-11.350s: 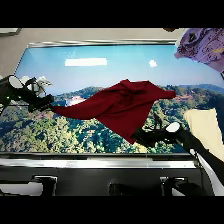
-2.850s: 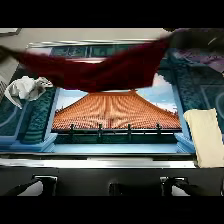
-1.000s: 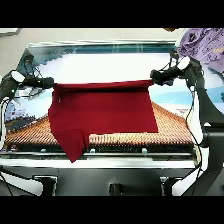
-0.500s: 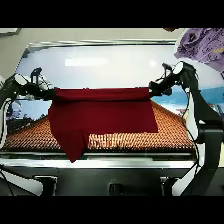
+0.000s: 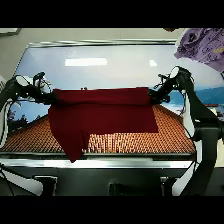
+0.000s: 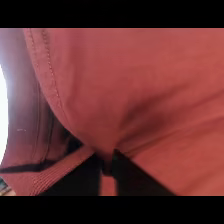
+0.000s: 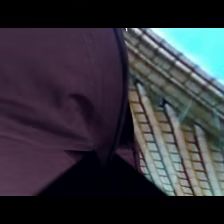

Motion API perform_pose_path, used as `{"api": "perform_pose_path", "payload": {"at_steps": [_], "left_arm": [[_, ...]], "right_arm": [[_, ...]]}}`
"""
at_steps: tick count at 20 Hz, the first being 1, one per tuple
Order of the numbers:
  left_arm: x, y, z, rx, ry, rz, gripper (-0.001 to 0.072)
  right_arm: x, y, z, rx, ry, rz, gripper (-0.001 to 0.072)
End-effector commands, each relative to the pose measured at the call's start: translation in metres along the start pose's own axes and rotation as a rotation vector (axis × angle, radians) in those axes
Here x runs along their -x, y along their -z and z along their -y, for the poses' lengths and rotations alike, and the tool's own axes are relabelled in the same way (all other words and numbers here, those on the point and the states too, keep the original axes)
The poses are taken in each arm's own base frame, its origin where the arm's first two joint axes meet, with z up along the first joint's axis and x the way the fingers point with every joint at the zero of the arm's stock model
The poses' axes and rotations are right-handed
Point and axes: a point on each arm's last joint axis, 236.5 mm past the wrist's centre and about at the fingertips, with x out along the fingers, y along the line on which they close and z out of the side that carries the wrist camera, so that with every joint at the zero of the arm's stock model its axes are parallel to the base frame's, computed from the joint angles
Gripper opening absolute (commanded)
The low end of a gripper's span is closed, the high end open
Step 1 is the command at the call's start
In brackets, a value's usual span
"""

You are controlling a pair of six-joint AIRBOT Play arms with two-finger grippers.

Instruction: Fold the clothes and pants, and hang the long-sleeved shirts on hangers.

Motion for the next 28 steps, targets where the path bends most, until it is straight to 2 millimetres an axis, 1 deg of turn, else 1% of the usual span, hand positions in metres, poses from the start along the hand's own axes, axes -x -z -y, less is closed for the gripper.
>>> {"api": "perform_pose_path", "payload": {"at_steps": [1, 2, 3, 5, 7, 8, 9, 10, 11, 12, 13, 14, 15, 16, 18, 21, 23, 24, 28], "left_arm": [[-0.001, 0.010, 0.002, 0.011, 0.011, -0.042, 0.0387], [0.001, 0.012, 0.002, 0.011, 0.014, -0.053, 0.0583], [0.006, 0.013, 0.001, 0.015, 0.014, -0.058, 0.0628], [0.027, 0.010, -0.006, 0.051, 0.010, -0.026, 0.0628], [0.059, 0.012, -0.018, 0.115, 0.004, 0.010, 0.0635], [0.076, 0.017, -0.026, 0.180, 0.022, 0.037, 0.0635], [0.091, 0.025, -0.033, 0.225, 0.040, 0.064, 0.0635], [0.103, 0.040, -0.045, 0.283, 0.049, 0.088, 0.0635], [0.110, 0.058, -0.053, 0.345, 0.064, 0.106, 0.0635], [0.114, 0.079, -0.058, 0.417, 0.090, 0.123, 0.0635], [0.113, 0.099, -0.059, 0.477, 0.116, 0.139, 0.0634], [0.109, 0.121, -0.056, 0.535, 0.139, 0.144, 0.0634], [0.100, 0.141, -0.049, 0.578, 0.161, 0.135, 0.0634], [0.089, 0.162, -0.038, 0.612, 0.183, 0.122, 0.0634], [0.066, 0.196, -0.016, 0.658, 0.221, 0.089, 0.0634], [0.038, 0.240, 0.010, 0.693, 0.270, 0.018, 0.0634], [0.025, 0.261, 0.020, 0.719, 0.287, -0.028, 0.0634], [0.021, 0.267, 0.025, 0.732, 0.298, -0.045, 0.0634], [0.005, 0.277, 0.040, 0.780, 0.342, -0.060, 0.0634]], "right_arm": [[-0.001, 0.004, 0.000, 0.000, -0.001, -0.018, 0.0450], [0.000, 0.007, -0.002, 0.001, -0.005, -0.027, 0.0496], [0.002, 0.009, -0.002, 0.002, -0.006, -0.036, 0.0495], [0.019, 0.009, -0.003, 0.018, -0.005, -0.003, 0.0495], [0.051, 0.006, -0.001, 0.084, 0.008, 0.068, 0.0495], [0.070, 0.008, 0.006, 0.132, 0.031, 0.097, 0.0495], [0.087, 0.010, 0.014, 0.150, 0.040, 0.122, 0.0495], [0.104, 0.010, 0.017, 0.126, 0.000, 0.161, 0.0494], [0.115, 0.015, 0.020, 0.109, -0.050, 0.185, 0.0494], [0.121, 0.024, 0.022, 0.091, -0.101, 0.195, 0.0494], [0.122, 0.035, 0.020, 0.076, -0.149, 0.193, 0.0494], [0.120, 0.047, 0.015, 0.067, -0.195, 0.190, 0.0491], [0.116, 0.057, 0.010, 0.070, -0.221, 0.186, 0.0479], [0.110, 0.067, 0.007, 0.062, -0.237, 0.184, 0.0478], [0.101, 0.084, -0.003, 0.049, -0.291, 0.182, 0.0478], [0.092, 0.105, -0.008, 0.046, -0.314, 0.166, 0.0479], [0.094, 0.110, -0.009, 0.052, -0.312, 0.170, 0.0479], [0.096, 0.110, -0.010, 0.058, -0.312, 0.180, 0.0479], [0.100, 0.108, -0.010, 0.060, -0.309, 0.200, 0.0479]]}}
